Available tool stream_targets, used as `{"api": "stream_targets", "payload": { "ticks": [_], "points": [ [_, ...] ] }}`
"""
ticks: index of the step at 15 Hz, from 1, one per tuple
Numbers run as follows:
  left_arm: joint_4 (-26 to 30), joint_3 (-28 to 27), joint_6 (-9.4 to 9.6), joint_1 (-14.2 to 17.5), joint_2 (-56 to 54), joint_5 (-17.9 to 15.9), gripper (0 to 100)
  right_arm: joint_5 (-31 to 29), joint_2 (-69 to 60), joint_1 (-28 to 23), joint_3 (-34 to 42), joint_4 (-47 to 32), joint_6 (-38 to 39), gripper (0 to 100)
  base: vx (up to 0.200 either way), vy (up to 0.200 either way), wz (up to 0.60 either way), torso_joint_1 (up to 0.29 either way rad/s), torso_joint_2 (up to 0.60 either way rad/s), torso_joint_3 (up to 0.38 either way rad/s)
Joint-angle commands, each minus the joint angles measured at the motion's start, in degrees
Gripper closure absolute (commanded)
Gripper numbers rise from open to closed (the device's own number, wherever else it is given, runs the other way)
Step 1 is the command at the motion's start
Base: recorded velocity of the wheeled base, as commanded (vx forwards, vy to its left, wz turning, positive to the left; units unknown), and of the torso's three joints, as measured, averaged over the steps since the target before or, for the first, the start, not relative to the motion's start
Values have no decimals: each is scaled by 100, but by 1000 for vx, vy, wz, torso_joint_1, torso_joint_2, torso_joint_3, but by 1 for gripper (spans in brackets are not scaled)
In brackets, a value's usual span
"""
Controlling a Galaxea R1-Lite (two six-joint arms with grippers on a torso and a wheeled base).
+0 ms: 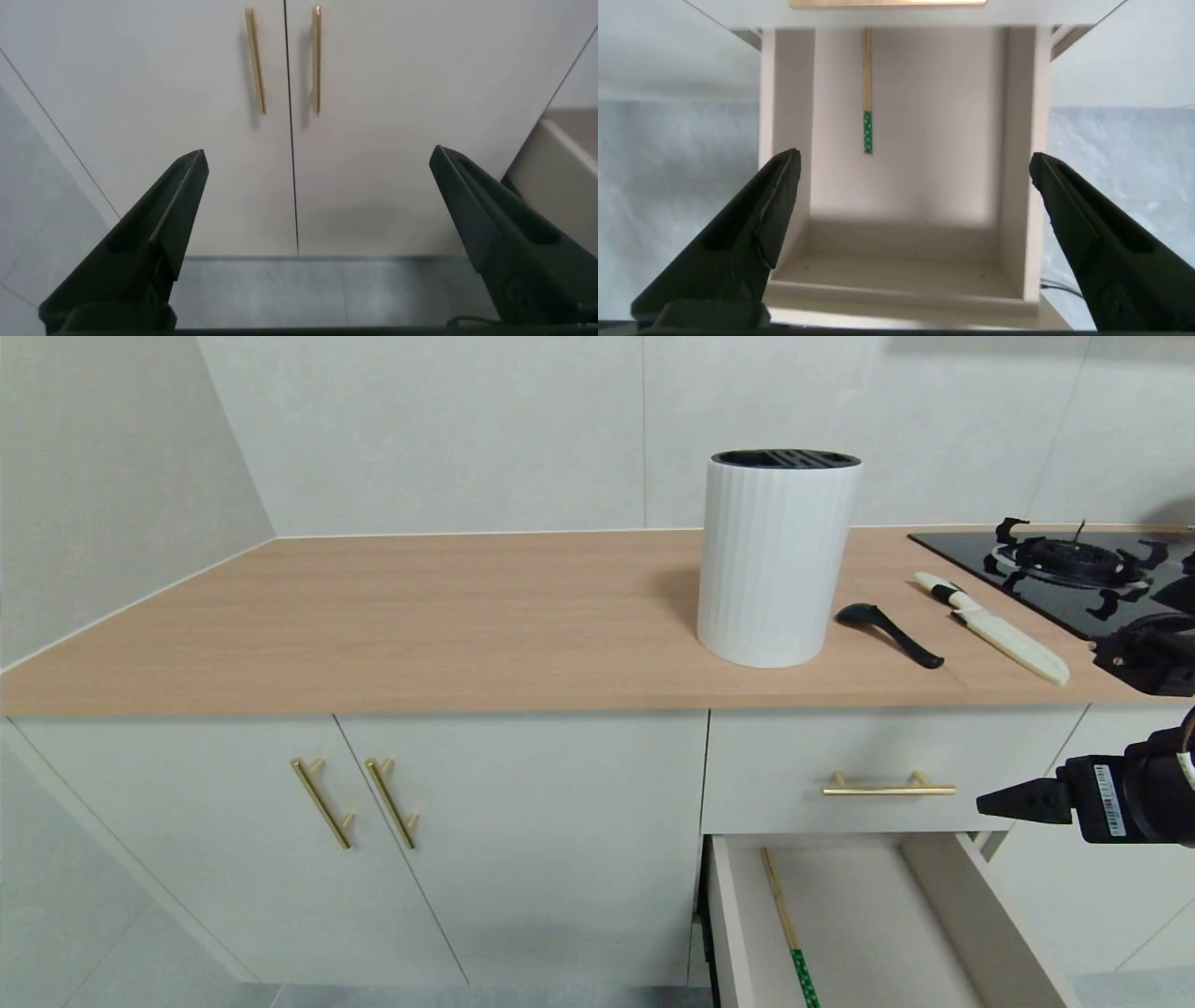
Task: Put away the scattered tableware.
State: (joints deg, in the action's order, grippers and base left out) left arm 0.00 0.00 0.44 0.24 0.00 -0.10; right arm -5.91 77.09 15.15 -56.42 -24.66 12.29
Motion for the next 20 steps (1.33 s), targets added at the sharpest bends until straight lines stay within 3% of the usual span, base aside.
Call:
{"api": "stream_targets", "payload": {
  "ticks": [1, 14, 17, 18, 20],
  "points": [
    [0, 0, 0, 2, 0, 1, 0, 2, 7, 5, 26, -4, -7, 0, 0, 0, 0, 178, -471, -300],
    [0, 0, 0, 2, 0, 1, 0, -24, 87, -21, 61, 181, -306, 0, 0, 0, 0, 180, -434, -253],
    [0, 0, 0, 2, 0, 1, 0, 2, 482, -241, 52, 1007, -640, 0, 0, 0, 0, 11, -22, -14],
    [0, 0, 0, 2, 0, 1, 0, 55, 851, -522, 34, 1508, -1000, 0, 0, 0, 0, 0, 0, 0],
    [0, 0, 0, 2, 0, 1, 0, 688, 1405, -856, -71, 2282, -1282, 0, 0, 0, 0, 0, 0, 0]
  ]
}}
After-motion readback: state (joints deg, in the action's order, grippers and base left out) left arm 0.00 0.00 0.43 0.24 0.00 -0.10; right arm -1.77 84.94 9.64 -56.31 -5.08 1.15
